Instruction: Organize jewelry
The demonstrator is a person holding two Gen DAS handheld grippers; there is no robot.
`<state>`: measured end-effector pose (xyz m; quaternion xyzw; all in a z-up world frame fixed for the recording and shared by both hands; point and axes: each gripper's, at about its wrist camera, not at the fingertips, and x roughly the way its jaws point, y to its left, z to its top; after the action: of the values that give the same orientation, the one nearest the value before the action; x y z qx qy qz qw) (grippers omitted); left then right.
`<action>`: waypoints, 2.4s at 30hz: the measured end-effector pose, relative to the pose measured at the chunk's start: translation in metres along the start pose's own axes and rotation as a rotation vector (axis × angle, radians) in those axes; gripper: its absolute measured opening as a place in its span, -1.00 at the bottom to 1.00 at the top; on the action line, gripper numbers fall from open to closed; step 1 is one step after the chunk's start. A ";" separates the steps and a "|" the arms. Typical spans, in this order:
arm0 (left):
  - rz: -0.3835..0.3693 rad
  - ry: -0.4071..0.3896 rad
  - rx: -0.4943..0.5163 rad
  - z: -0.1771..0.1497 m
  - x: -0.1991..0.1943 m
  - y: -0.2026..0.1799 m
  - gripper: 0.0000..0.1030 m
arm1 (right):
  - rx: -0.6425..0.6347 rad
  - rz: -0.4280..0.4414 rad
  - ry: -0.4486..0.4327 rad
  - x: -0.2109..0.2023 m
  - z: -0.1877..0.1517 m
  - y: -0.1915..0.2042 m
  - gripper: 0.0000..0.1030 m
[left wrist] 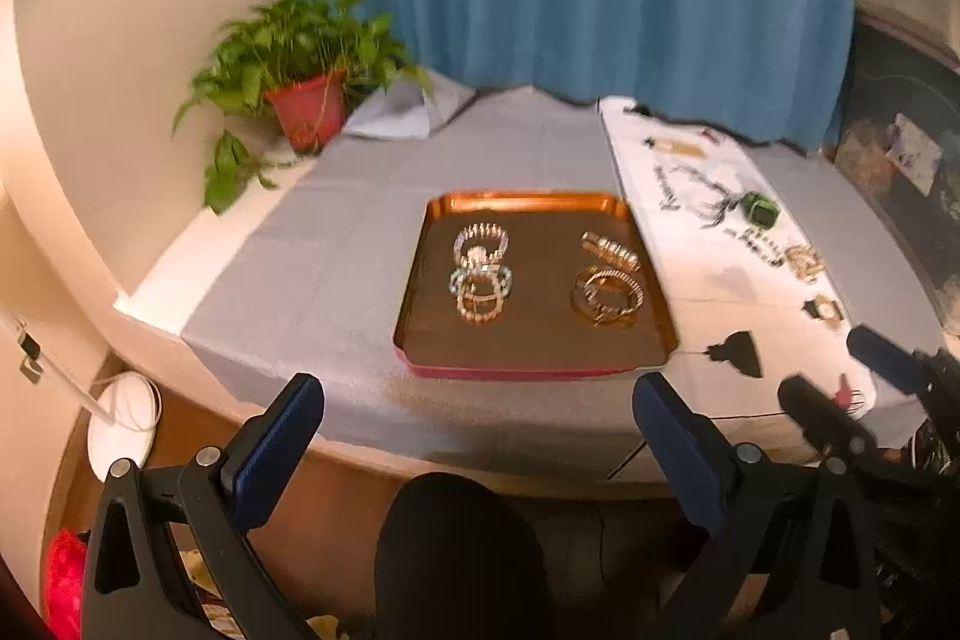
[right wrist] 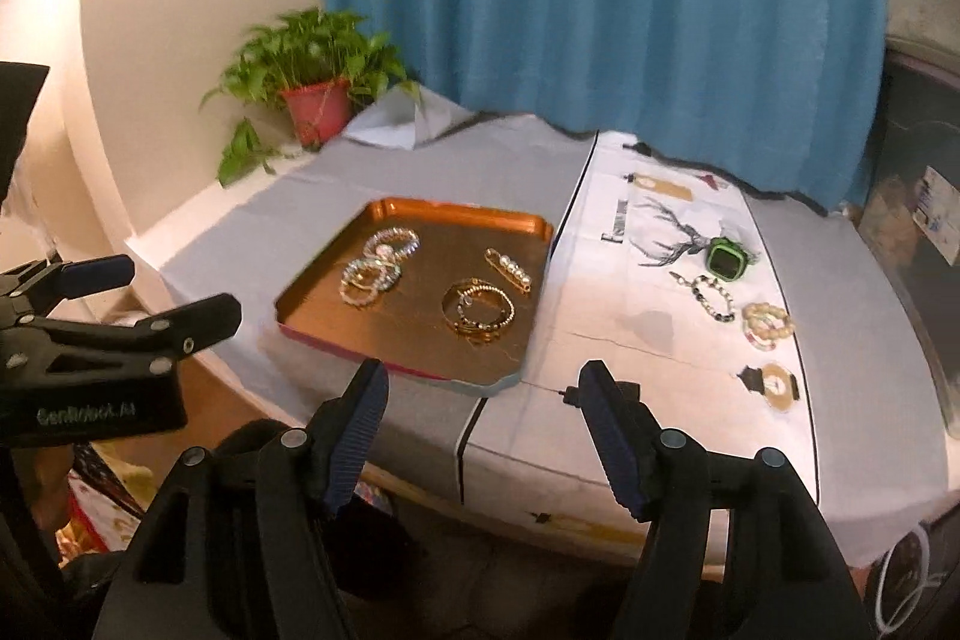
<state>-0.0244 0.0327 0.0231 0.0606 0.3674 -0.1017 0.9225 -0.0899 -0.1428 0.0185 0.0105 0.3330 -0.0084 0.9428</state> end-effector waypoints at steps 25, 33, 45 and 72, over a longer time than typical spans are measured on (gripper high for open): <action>0.024 -0.102 0.067 -0.014 -0.066 -0.026 0.99 | 0.035 0.003 -0.077 -0.063 -0.024 -0.002 0.33; 0.026 -0.096 0.079 -0.013 -0.061 -0.030 0.99 | 0.053 0.002 -0.066 -0.058 -0.026 -0.008 0.33; 0.024 -0.060 0.106 -0.007 -0.043 -0.044 0.99 | 0.098 -0.032 -0.052 -0.047 -0.030 -0.029 0.33; -0.219 0.099 0.237 0.114 0.181 -0.252 0.99 | 0.398 -0.278 0.111 0.116 -0.004 -0.344 0.33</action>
<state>0.1211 -0.2592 -0.0288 0.1336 0.4023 -0.2413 0.8730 -0.0103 -0.4877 -0.0626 0.1504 0.3744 -0.2028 0.8923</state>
